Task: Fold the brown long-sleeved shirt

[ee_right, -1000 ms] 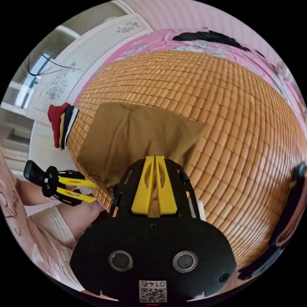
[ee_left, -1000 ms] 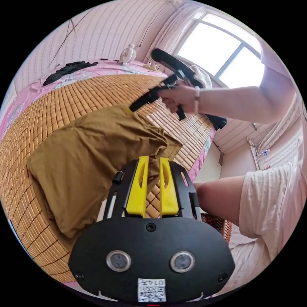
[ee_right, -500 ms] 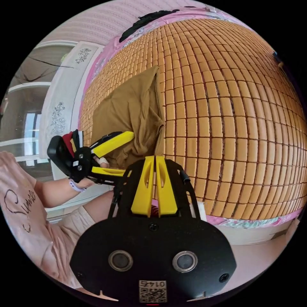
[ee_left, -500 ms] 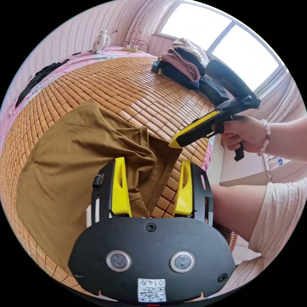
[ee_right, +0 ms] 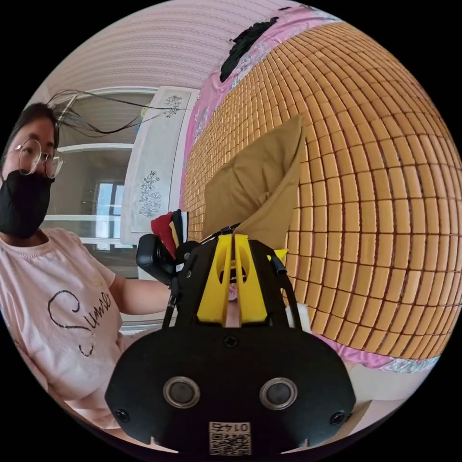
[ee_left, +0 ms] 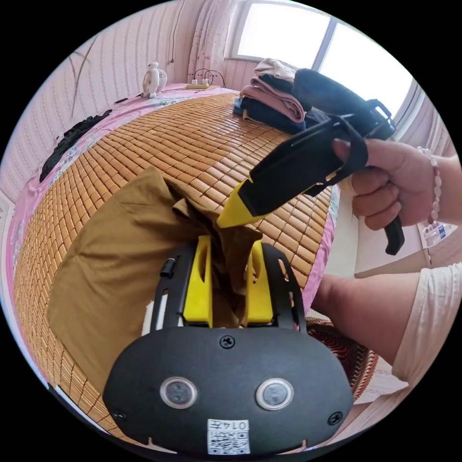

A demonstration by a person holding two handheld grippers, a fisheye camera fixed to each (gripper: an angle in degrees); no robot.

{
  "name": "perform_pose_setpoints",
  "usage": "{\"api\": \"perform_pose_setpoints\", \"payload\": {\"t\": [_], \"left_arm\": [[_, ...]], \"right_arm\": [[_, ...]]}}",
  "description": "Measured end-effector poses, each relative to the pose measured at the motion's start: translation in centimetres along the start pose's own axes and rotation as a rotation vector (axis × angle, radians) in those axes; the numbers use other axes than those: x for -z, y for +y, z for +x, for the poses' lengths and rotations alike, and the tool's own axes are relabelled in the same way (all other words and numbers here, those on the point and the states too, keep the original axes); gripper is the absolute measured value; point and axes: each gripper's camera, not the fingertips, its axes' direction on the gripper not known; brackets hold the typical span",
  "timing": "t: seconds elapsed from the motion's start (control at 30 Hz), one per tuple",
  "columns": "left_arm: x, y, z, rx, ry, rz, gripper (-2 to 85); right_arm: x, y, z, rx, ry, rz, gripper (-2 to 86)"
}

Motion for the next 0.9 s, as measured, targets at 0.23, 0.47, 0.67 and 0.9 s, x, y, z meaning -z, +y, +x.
{"api": "perform_pose_setpoints", "payload": {"t": [0.23, 0.47, 0.67, 0.9], "left_arm": [[1.6, 2.1, -1.2, 0.026, 0.045, 0.025, 3.9], [4.9, 5.2, -0.2, -0.052, 0.035, 0.095, 3.5], [7.7, 6.1, -0.9, 0.001, 0.123, 0.215, 3.8], [11.7, 8.3, -4.0, 0.109, 0.202, 0.402, 3.8]], "right_arm": [[0.8, -6.2, 3.9, -0.004, 0.276, 0.234, 14.6], [-2.7, -11.7, 5.4, -0.058, 0.192, 0.141, 2.2], [3.8, -8.4, 0.4, 0.031, 0.267, 0.254, 1.1], [2.8, -10.5, -8.0, 0.179, 0.252, 0.262, 1.8]]}}
